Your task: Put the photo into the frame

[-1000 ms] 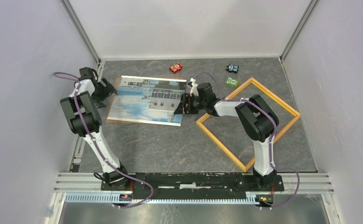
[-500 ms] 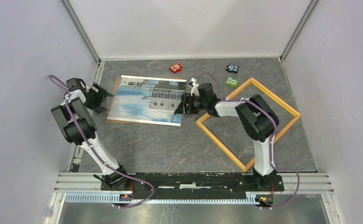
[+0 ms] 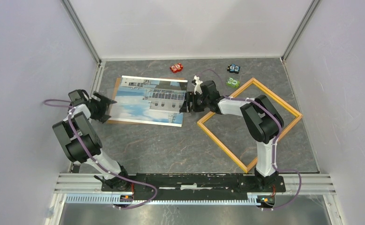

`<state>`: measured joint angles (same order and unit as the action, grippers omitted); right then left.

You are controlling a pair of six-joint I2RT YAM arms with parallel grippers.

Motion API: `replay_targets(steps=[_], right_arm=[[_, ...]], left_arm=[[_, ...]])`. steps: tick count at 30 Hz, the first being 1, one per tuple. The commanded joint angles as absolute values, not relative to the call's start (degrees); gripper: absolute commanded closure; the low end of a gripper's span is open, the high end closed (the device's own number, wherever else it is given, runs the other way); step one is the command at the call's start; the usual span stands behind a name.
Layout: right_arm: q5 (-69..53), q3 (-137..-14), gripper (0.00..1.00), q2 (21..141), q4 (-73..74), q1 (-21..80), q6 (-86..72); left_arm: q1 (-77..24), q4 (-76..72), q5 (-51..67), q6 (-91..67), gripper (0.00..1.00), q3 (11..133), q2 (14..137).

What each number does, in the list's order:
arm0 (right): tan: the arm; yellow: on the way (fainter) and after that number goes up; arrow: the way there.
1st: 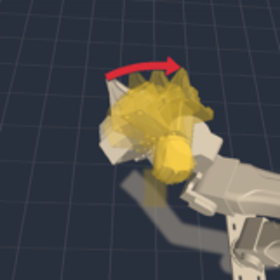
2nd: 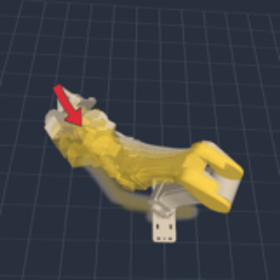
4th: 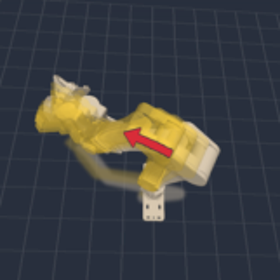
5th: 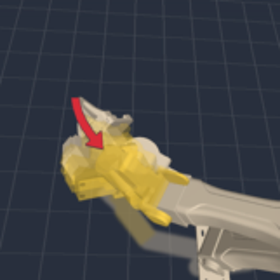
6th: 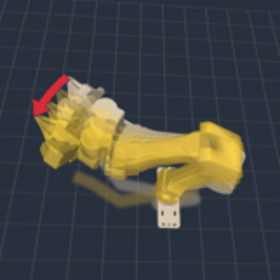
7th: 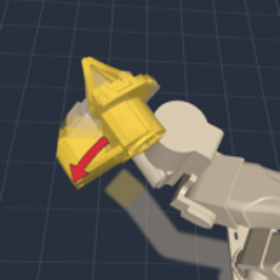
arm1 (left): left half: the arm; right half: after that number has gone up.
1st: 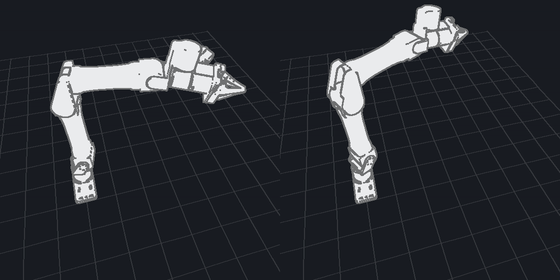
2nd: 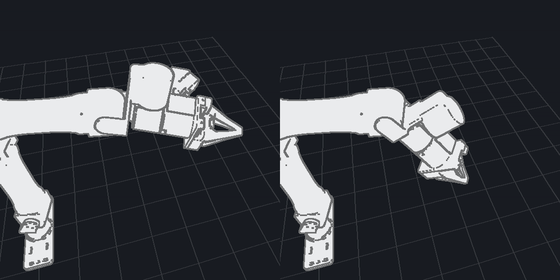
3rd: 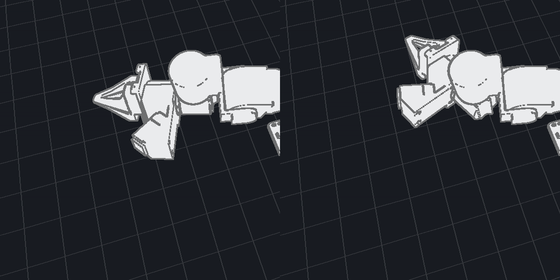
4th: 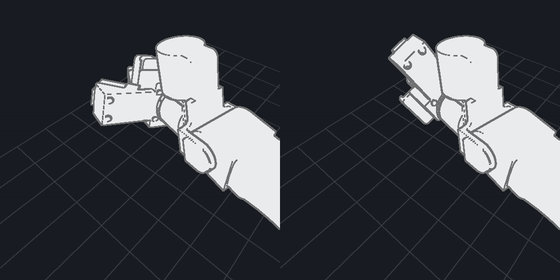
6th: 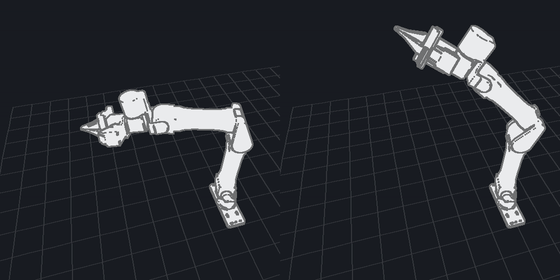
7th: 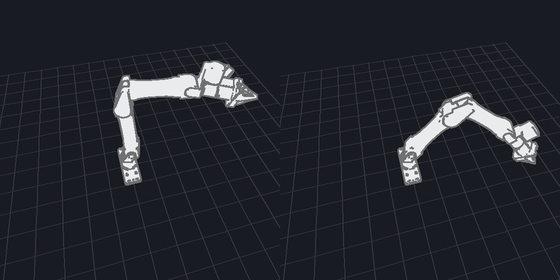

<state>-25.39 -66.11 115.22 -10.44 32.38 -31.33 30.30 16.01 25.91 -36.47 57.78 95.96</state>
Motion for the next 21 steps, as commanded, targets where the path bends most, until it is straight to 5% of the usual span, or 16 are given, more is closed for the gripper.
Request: replay_targets(steps=[1,15,21], right_arm=[[-19.9,-71.5,0.24,114.0,-0.3,32.2,-23.9],[-22.7,-65.8,0.22,108.1,0.6,27.6,-25.4],[-31.9,-59.8,0.24,108.5,-9.9,25.3,-32.0]], left_arm=[[29.7,19.2,26.0,-41.5,0.07,52.6,94.9],[20.9,33.1,-6.1,-37.6,0.00,52.4,81.4],[10.6,30.5,-0.4,-35.9,0.00,52.8,79.3]])
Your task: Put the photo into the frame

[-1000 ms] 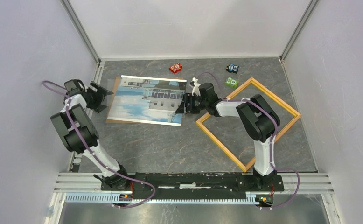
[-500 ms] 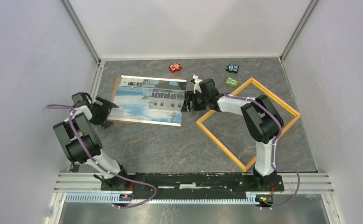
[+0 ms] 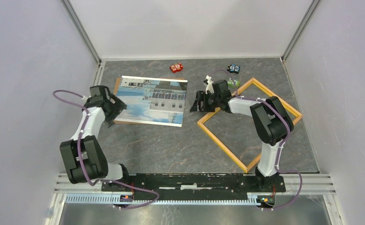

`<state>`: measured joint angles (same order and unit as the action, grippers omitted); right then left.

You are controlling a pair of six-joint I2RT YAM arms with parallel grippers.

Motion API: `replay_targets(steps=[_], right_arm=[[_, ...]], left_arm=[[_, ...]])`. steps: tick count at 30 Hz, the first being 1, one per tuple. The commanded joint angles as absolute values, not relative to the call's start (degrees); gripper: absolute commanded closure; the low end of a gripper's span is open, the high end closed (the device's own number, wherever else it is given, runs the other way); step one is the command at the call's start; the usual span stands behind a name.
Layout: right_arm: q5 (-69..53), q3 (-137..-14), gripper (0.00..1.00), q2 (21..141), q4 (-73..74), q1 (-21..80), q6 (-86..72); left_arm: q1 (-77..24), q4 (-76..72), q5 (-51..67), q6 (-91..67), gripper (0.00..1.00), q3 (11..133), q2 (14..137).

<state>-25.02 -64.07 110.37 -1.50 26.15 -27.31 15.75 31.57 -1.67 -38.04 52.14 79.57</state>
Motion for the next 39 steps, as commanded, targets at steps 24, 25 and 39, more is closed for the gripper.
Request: replay_targets(steps=[24,25,39], right_arm=[[-44.6,-55.2,0.28,116.2,-34.8,26.6,-53.8],[-44.6,-54.8,0.28,116.0,-36.5,26.9,-55.1],[-41.2,-44.8,0.31,112.8,-65.9,27.3,-74.3]], left_arm=[[7.4,14.4,15.1,-46.5,0.00,38.9,90.5],[7.4,14.5,15.0,-46.4,0.00,38.6,90.4],[7.1,14.1,14.9,-46.6,0.00,36.8,88.3]])
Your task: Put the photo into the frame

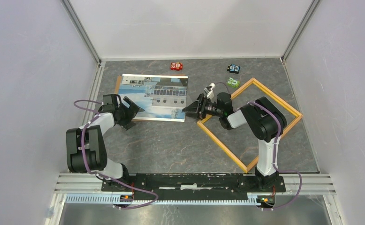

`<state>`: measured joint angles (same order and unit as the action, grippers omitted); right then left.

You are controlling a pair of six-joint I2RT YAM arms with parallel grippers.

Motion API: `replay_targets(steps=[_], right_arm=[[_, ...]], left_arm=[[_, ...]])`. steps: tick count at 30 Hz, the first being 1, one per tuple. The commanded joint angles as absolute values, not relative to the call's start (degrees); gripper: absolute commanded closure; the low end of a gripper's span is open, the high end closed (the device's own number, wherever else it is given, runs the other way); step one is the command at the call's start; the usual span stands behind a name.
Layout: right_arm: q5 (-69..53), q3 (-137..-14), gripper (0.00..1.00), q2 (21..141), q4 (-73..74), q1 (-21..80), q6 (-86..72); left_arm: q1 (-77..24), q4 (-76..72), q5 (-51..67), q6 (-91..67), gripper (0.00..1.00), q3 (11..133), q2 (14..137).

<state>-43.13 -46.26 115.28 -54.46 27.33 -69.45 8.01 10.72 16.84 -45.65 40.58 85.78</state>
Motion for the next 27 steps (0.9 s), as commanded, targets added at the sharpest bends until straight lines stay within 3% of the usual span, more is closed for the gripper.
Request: replay_targets(steps=[1,4,8,10,16,27], right_arm=[[-40.9,-44.7,0.32,112.8,-65.1,27.3,-73.9],[-38.1,-45.5,0.32,111.1,-55.5,25.9,-66.9],[-31.9,-56.9,0.27,111.4,-22.3,23.9,-43.5],[-28.5,-60.6,0.27,112.3,-14.5,23.0,-37.0],[-28.5,-65.0,0.25,115.7,-9.7,21.7,-32.6],[-38.8,-58.5,0.29,117.2,-27.5,22.9,-46.7]], left_arm=[[7.0,14.1,15.0,-46.6,0.00,36.8,88.3],[6.9,14.1,14.7,-46.5,0.00,36.7,88.1],[6.9,14.1,14.5,-46.1,0.00,36.4,87.8],[6.9,14.3,14.4,-45.7,0.00,36.4,87.8],[6.9,14.3,14.2,-45.2,0.00,36.4,88.0],[6.7,14.2,14.5,-45.4,0.00,36.4,88.1]])
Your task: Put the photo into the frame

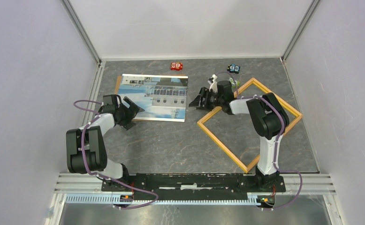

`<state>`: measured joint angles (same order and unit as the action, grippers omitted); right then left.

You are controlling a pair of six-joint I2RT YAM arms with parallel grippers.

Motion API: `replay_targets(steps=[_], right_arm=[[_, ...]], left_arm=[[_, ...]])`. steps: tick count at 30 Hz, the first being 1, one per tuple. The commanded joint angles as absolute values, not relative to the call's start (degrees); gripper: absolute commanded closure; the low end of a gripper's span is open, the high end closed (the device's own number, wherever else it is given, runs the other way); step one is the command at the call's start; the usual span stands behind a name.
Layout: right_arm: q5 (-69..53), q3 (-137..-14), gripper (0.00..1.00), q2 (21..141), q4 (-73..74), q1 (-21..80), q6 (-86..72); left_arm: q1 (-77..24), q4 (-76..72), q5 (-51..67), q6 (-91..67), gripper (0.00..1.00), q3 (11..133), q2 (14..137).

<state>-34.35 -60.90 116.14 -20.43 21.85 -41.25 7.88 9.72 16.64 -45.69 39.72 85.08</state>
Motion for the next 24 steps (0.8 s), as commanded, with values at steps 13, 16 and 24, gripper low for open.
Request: replay_targets(steps=[13,16,24], right_arm=[[-36.8,-52.1,0.30,116.9,-52.9,23.9,-64.5],[-34.0,-52.6,0.30,117.6,-55.0,24.6,-65.7],[-26.7,-53.3,0.30,119.1,-55.6,25.5,-65.1]], left_arm=[[6.6,13.8,14.1,-45.4,0.00,35.5,87.7],[6.6,13.8,14.0,-45.4,0.00,35.6,87.9],[6.5,13.8,14.1,-45.1,0.00,35.4,87.7]])
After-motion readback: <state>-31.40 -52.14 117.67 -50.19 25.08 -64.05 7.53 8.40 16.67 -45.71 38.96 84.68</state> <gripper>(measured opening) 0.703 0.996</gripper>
